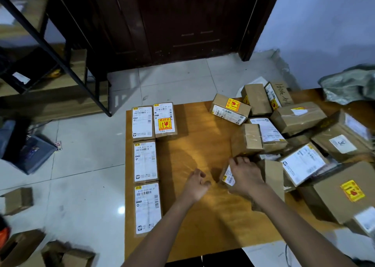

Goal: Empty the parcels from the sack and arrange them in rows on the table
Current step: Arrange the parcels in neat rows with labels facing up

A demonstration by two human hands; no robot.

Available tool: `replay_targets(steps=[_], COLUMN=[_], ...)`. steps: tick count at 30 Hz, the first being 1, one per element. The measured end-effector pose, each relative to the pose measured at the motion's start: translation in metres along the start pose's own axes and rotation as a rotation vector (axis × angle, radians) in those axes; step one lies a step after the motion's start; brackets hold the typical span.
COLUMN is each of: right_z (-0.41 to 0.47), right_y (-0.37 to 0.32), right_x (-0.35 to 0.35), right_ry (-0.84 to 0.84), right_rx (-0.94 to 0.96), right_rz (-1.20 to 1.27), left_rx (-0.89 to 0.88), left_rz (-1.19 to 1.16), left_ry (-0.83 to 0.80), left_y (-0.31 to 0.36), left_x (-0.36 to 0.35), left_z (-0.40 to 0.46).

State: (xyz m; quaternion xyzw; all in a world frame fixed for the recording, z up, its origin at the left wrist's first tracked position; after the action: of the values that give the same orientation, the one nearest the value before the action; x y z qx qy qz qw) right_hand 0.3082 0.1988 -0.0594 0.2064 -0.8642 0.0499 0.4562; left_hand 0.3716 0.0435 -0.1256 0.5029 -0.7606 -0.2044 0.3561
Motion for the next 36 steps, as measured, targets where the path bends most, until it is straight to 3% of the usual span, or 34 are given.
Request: replay_targets(steps=[6, 18, 25, 27, 30, 33, 36], right_z=[0.004, 0.025, 0.026, 0.026, 0.024, 0.019, 0.015], right_y=[0.001, -0.042, -0.064, -0.064, -0.052, -0.039, -0.042], right_x=[-0.019, 0.033, 0.038, 0.035, 0.032, 0.018, 0.000], right_ry=[0.088, 0.254, 0.314, 0.306, 0.285, 0.203, 0.086], right_rx=[0.001, 0.007, -0.021, -0.006, 0.012, -0.008, -0.059], right_rz=[-0.001, 0.469, 0.657, 0.809, 1.160, 1.321, 1.538], left_rx=[0.099, 0.220, 0.082, 0.037, 0.006, 0.047, 0.051], left_rz=[-0.002, -0.511, -0.554, -0.590, -0.701, -0.734, -0.747], left_ry=[-0.051, 0.137, 0.227, 0.248, 0.125, -0.044, -0.103], left_y=[-0.014, -0.009, -0.004, -0.006, -0.011, -0.017, -0.015], left_x=[-0.017, -0.004, 0.012, 0.019, 0.030, 0.038, 0.048], left_z=[-0.015, -0.017, -0.019, -0.021, -0.021, -0.023, -0.027])
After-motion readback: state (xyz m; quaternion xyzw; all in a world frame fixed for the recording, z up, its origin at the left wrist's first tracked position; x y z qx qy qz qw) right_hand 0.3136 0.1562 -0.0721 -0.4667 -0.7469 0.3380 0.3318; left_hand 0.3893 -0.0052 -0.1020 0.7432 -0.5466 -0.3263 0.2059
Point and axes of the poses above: each hand's wrist, its own z-axis towards the middle knuckle, its own x-axis out of the back of the hand, y = z × x, the point moved 4 cm from there along z, towards the middle knuckle, and after that the axes turned 3 degrees about -z, right-handed, at the moved point
